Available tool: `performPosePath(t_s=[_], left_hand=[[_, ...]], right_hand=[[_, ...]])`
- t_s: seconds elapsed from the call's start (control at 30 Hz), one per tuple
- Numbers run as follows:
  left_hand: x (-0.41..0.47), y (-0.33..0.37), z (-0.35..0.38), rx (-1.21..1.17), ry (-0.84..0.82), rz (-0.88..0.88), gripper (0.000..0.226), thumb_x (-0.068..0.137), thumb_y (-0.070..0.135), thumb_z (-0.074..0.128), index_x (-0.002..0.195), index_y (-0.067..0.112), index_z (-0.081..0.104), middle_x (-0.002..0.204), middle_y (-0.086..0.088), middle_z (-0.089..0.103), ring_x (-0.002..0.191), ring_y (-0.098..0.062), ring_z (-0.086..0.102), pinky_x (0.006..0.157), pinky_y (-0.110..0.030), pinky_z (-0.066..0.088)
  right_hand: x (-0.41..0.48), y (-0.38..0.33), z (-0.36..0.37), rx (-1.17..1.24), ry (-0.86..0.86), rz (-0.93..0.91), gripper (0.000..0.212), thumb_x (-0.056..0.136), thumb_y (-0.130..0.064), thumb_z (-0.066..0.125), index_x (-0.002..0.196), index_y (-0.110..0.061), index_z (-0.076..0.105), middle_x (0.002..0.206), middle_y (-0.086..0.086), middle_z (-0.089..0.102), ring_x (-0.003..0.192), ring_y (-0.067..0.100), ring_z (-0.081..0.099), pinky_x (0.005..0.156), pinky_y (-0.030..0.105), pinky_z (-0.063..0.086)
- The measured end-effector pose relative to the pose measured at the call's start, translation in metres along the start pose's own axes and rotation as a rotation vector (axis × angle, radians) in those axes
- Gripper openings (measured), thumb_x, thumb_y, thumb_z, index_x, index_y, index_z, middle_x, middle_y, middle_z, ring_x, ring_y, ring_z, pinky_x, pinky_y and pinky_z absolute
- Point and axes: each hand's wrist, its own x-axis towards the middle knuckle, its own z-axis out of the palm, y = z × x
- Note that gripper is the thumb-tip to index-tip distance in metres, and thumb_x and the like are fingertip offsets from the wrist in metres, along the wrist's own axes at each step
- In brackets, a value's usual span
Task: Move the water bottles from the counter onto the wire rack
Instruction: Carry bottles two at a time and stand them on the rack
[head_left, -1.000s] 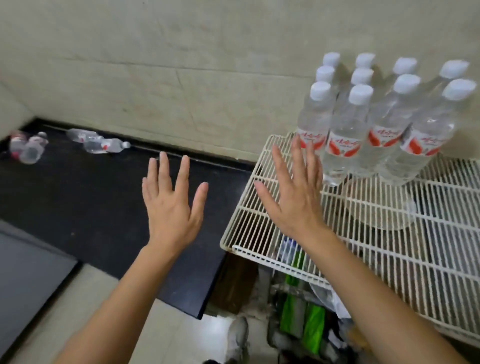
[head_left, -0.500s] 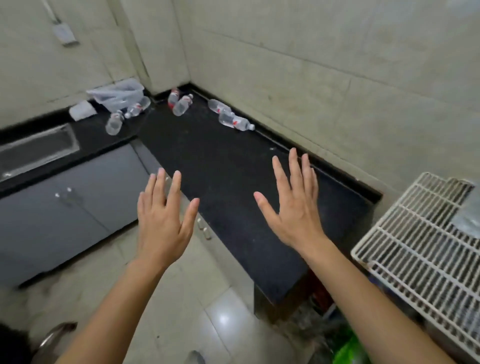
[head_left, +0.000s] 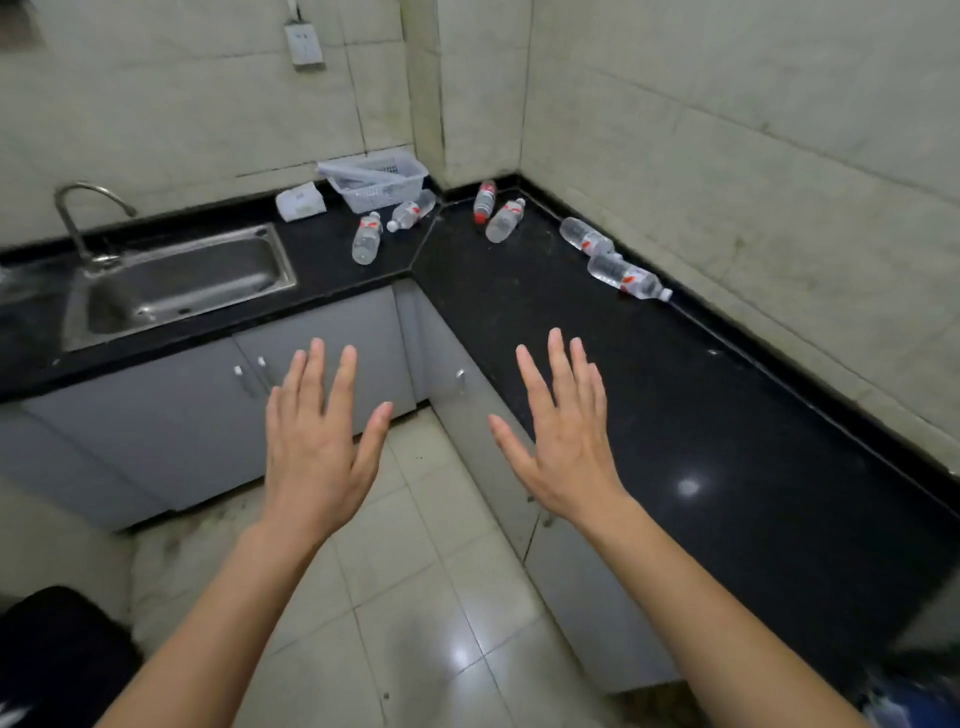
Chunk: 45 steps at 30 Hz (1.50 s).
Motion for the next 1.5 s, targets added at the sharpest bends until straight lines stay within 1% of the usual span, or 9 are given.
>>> performPosePath(t_s=[0.13,0.33,0.57,0.73,1.0,1.17,1.27,1.37,1.5], left_hand=[[0.029,-0.029,0.025,-0.016,-0.043,-0.027,0.069,0.101,0.055,0.031,0.158,0.018,0.023,0.167,-0.013,0.014,0.155,-0.028,0.01,0.122,-0.053,0.019],[0.102,-0.064,0.071,0.023,-0.121,0.004,0.071,0.1,0.058,0.028,0.159,0.021,0.022,0.167,-0.011,0.014,0.155,-0.027,0.011,0.122,-0.052,0.019],[0.276,-0.098,0.141,0.055,-0.148,-0.007,0.071,0.099,0.058,0.031,0.158,0.019,0.023,0.167,-0.012,0.014,0.155,-0.028,0.012,0.122,-0.053,0.022],[0.404,-0.109,0.167,0.058,-0.195,0.012,0.073,0.098,0.06,0.028,0.158,0.018,0.026,0.166,-0.013,0.018,0.153,-0.03,0.018,0.119,-0.055,0.028],[0.526,-0.179,0.215,0.066,-0.234,-0.042,0.074,0.1,0.056,0.036,0.157,0.011,0.027,0.165,-0.015,0.022,0.153,-0.032,0.02,0.121,-0.051,0.026],[0.602,-0.243,0.284,0.024,-0.364,-0.017,0.075,0.097,0.045,0.056,0.155,0.004,0.03,0.162,-0.021,0.027,0.15,-0.036,0.027,0.119,-0.052,0.028],[0.651,-0.277,0.324,-0.034,-0.535,-0.029,0.082,0.097,0.047,0.054,0.158,0.007,0.018,0.165,-0.017,0.02,0.152,-0.033,0.021,0.122,-0.049,0.024],[0.69,-0.299,0.354,-0.113,-0.702,-0.064,0.088,0.097,0.049,0.055,0.16,0.011,0.008,0.167,-0.013,0.013,0.153,-0.029,0.017,0.123,-0.046,0.022],[0.723,-0.316,0.392,-0.099,-0.832,0.022,0.081,0.097,0.047,0.053,0.16,0.021,0.009,0.167,-0.013,0.006,0.15,-0.033,0.021,0.119,-0.049,0.029]], right_hand=[[0.041,0.001,0.036,0.003,-0.039,0.014,0.079,0.099,-0.058,0.04,0.162,-0.018,0.014,0.17,0.013,0.0,0.157,0.031,-0.007,0.126,0.053,0.007],[0.133,0.024,0.099,0.006,-0.053,-0.008,0.078,0.1,-0.056,0.042,0.162,-0.016,0.016,0.17,0.015,0.002,0.157,0.031,-0.005,0.126,0.054,0.009],[0.297,0.062,0.19,0.048,-0.097,-0.031,0.077,0.099,-0.054,0.042,0.161,-0.016,0.018,0.17,0.016,0.002,0.157,0.032,-0.004,0.126,0.053,0.009],[0.41,0.084,0.226,0.079,-0.111,0.005,0.077,0.099,-0.049,0.05,0.161,-0.017,0.018,0.17,0.014,0.002,0.157,0.031,-0.005,0.126,0.049,0.005],[0.536,0.088,0.312,0.023,-0.242,-0.004,0.078,0.098,-0.045,0.055,0.161,-0.016,0.02,0.169,0.015,0.009,0.157,0.034,0.003,0.125,0.049,0.01],[0.604,0.093,0.373,-0.062,-0.33,0.065,0.078,0.098,-0.041,0.055,0.162,-0.016,0.018,0.169,0.016,0.005,0.157,0.034,0.002,0.125,0.049,0.013],[0.64,0.098,0.406,-0.105,-0.377,0.167,0.078,0.098,-0.038,0.056,0.162,-0.014,0.017,0.169,0.016,0.005,0.157,0.035,0.002,0.125,0.05,0.017],[0.671,0.097,0.439,-0.11,-0.423,0.258,0.079,0.099,-0.038,0.055,0.162,-0.015,0.014,0.17,0.015,0.002,0.157,0.035,0.0,0.125,0.049,0.016],[0.708,0.092,0.477,-0.147,-0.502,0.303,0.079,0.098,-0.033,0.055,0.162,-0.015,0.012,0.17,0.015,0.002,0.157,0.035,0.001,0.123,0.048,0.016]])
